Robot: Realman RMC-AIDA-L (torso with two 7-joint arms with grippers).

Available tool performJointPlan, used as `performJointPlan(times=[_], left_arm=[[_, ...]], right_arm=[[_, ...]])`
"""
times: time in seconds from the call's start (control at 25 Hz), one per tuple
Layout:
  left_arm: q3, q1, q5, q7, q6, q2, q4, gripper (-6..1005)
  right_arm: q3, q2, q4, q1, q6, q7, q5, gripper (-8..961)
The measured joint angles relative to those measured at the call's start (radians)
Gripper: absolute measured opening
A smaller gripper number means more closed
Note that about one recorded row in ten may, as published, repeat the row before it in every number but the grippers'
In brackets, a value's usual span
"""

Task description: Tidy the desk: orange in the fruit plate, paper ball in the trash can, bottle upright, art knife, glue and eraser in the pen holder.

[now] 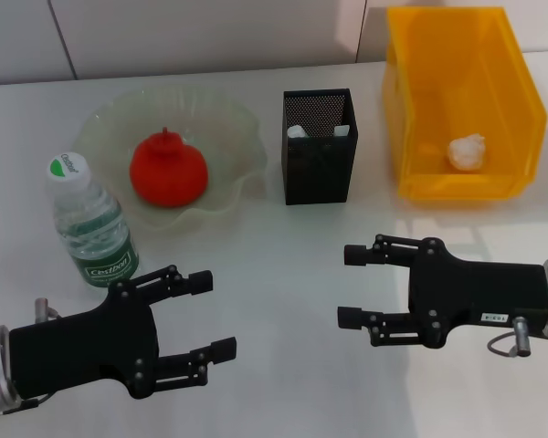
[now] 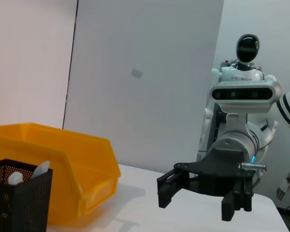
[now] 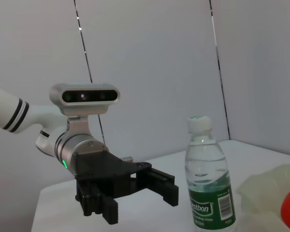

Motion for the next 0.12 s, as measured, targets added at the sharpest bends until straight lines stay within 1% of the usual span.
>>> performJointPlan(times=[0.12], left_arm=[[0.000, -0.002, 0.000, 0.000, 0.001, 0.000, -0.003, 813]], right_arm=[[0.000, 0.001, 0.000, 0.001, 0.003, 0.000, 0.002, 779]])
